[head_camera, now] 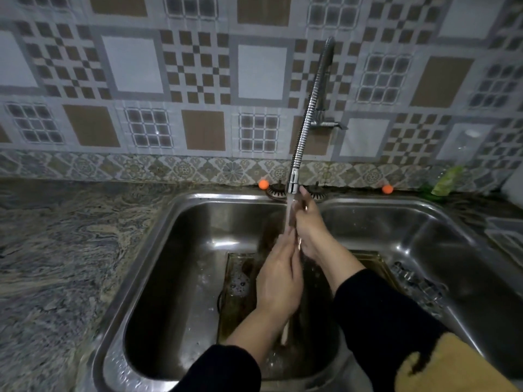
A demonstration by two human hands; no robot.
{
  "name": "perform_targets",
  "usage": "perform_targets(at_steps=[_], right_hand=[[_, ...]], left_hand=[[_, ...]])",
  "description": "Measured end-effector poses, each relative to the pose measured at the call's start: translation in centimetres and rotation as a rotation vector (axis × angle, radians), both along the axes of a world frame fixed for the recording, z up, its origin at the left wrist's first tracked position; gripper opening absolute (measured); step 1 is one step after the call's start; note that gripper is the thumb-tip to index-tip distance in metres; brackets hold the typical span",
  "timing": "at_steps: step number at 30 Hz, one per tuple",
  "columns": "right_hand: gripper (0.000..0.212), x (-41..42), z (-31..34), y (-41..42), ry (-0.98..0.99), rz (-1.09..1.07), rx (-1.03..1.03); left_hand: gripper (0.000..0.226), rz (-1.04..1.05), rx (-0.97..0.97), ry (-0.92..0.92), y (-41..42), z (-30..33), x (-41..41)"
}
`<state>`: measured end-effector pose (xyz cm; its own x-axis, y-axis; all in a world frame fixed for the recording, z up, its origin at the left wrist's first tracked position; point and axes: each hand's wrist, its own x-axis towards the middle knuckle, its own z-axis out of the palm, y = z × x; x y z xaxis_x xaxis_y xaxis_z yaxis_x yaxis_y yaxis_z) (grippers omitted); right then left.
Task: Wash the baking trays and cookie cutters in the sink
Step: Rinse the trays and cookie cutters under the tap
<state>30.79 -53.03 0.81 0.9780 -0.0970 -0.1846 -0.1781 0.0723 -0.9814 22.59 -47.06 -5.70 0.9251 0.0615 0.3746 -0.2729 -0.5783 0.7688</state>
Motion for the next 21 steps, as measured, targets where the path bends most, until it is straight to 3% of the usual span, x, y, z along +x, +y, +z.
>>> perform_targets(at_steps=[3,9,14,21], right_hand=[[0.039,-0.7,0.0,-1.1,0.018,0.05,0.154],[0.044,-2.2,-0.3,-1.4,-0.094,0.164,0.15],[0.042,-1.8,0.2,-2.4,-0.225,0.085,0.093],[0.041,-1.1,2.9,-5.1,-0.308,-0.093,0.12]], left_hand=[[0.045,-0.106,0.038,0.099,-0.1,0.4,0.6],[0.047,0.094,0.159,0.174,1.0,2.5,5.1],[0.05,0.216,0.063,0.279,3.6,2.1,6.4],[0.057,0.144,0.071,0.356,0.9,1.0,4.0]])
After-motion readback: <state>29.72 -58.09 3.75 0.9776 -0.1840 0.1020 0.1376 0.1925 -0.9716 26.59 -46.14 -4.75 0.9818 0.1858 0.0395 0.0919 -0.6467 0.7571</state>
